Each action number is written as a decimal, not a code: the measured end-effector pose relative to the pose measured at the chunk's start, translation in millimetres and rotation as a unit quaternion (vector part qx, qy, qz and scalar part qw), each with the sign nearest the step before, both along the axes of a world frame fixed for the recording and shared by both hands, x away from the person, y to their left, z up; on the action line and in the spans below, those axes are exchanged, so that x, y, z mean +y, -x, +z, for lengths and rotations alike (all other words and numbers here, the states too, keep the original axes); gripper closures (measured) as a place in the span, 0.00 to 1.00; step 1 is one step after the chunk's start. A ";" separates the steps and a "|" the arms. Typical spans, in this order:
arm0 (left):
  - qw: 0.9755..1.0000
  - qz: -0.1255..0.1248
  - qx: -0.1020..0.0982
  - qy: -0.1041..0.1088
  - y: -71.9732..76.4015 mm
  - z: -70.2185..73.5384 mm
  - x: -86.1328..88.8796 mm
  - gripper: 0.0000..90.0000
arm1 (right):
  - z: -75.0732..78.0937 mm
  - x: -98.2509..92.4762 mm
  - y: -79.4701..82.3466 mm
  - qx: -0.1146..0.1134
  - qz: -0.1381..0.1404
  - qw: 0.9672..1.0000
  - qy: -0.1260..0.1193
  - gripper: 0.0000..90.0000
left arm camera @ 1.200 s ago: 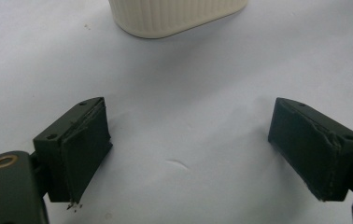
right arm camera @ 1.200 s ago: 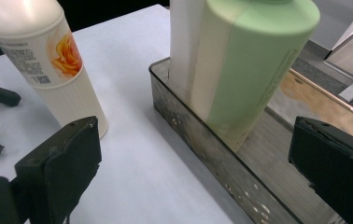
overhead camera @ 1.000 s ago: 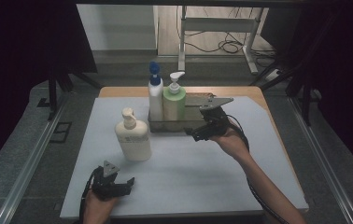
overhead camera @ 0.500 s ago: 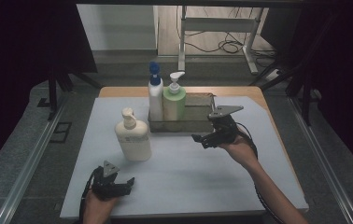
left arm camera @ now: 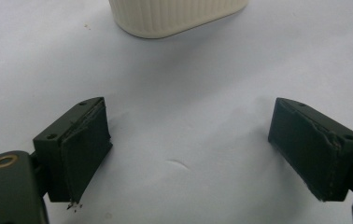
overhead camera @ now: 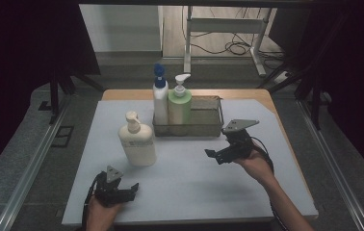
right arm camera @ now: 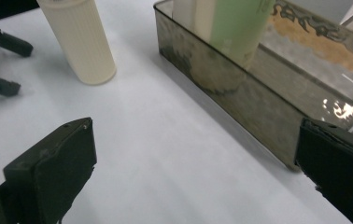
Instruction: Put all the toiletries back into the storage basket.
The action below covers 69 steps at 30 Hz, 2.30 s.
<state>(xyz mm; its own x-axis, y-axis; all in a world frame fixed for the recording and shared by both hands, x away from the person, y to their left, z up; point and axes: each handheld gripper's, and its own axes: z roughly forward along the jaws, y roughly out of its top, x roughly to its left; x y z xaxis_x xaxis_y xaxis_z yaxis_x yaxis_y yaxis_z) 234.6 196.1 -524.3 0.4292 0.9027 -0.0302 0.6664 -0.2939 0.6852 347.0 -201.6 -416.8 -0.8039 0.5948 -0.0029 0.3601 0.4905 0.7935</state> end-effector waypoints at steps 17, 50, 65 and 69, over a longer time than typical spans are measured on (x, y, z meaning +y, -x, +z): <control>1.000 0.000 -0.001 0.000 0.3 -0.1 -0.2 0.14 | -23.0 -19.2 22.1 -0.004 -0.029 1.000 0.006 0.00; 1.000 0.001 0.004 -0.002 -0.3 0.9 -0.4 0.14 | -100.3 -43.7 34.9 0.035 -0.045 0.998 0.040 0.00; 1.000 0.015 -0.004 0.013 -1.4 11.7 5.8 0.16 | -107.0 -43.3 33.9 0.046 -0.041 0.997 0.056 0.00; 0.999 0.024 -0.007 0.020 -3.2 14.8 9.4 0.21 | -107.0 -43.3 34.0 0.046 -0.041 0.997 0.056 0.00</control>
<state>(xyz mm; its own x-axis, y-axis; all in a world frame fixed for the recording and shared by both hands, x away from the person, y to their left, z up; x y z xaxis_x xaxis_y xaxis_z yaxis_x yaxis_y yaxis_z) 237.9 205.5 -509.5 0.3862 0.9204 -0.0601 0.6687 -0.2345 0.7056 313.0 -244.9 -523.8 -0.7525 0.6586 -0.0019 0.4709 0.5399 0.6977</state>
